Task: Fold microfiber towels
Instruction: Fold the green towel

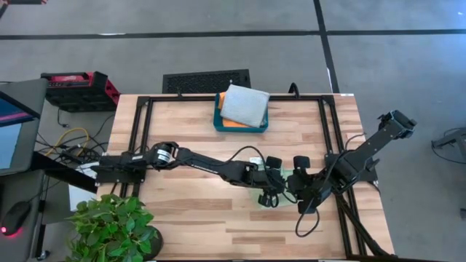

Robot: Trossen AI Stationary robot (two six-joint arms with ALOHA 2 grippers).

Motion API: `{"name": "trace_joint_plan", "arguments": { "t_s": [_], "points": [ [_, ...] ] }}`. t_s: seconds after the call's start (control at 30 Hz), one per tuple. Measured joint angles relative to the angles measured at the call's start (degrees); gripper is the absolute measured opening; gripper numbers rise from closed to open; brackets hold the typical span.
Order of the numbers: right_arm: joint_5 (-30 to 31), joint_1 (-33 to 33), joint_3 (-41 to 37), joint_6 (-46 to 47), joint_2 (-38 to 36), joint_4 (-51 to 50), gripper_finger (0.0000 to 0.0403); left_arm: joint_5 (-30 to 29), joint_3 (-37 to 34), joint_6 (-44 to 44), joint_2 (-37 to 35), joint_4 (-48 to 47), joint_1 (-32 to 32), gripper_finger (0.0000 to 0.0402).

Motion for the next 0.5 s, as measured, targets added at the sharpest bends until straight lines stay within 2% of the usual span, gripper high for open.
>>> {"name": "trace_joint_plan", "arguments": {
  "t_s": [0.2, 0.3, 0.5],
  "points": [
    [-0.2, 0.0, 0.0, 0.0, 0.0, -0.2, 0.0173, 1.3, 0.0, 1.8, 0.0, 3.1, -0.7, 0.0180],
    [-0.2, 0.0, 0.0, 0.0, 0.0, -0.2, 0.0173, 1.9, 0.0, 8.2, 0.0, 2.8, -1.3, 0.0185],
    [-0.3, 0.0, 0.0, 0.0, 0.0, -0.2, 0.0172, -1.0, 0.0, 10.9, 0.0, 5.3, -2.4, 0.0185]
  ]
}}
